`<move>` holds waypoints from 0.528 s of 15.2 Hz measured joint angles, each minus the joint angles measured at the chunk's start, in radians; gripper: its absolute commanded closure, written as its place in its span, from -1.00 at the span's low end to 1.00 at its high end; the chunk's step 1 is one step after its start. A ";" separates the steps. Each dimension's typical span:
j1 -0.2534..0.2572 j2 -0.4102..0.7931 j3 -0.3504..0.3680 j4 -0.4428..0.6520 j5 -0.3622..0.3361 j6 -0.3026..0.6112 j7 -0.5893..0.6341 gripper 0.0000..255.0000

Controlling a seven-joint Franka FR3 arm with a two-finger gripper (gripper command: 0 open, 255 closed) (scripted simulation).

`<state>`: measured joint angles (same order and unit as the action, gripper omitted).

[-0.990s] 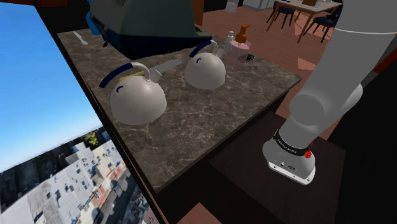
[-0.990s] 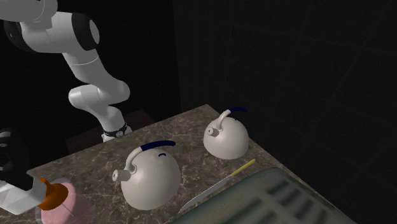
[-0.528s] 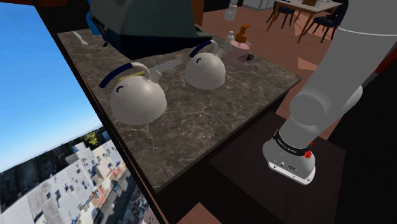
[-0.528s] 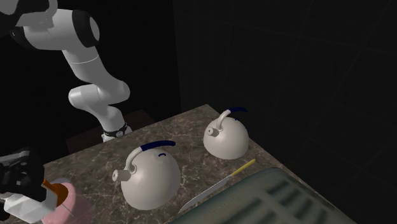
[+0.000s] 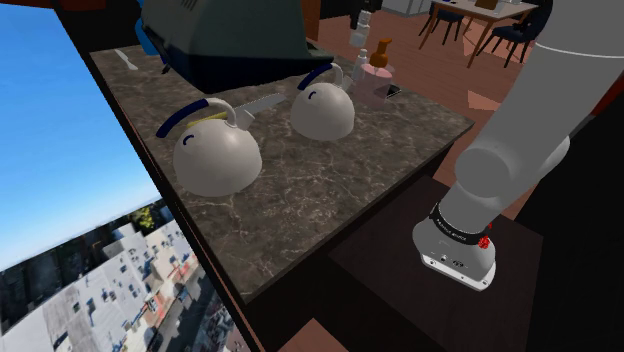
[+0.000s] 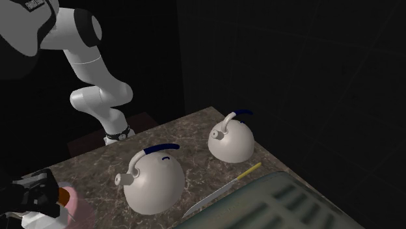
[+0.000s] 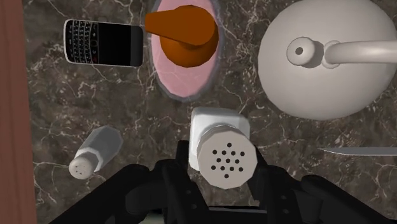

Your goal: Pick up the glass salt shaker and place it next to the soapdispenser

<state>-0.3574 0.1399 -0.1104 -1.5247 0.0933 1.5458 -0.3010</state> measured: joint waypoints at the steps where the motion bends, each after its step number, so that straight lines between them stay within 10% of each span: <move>1: 0.000 -0.005 0.000 -0.020 -0.001 0.014 -0.002 1.00; 8: 0.003 -0.016 0.002 -0.121 0.000 0.111 -0.006 1.00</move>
<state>-0.3543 0.1242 -0.1086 -1.6454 0.0930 1.6563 -0.3071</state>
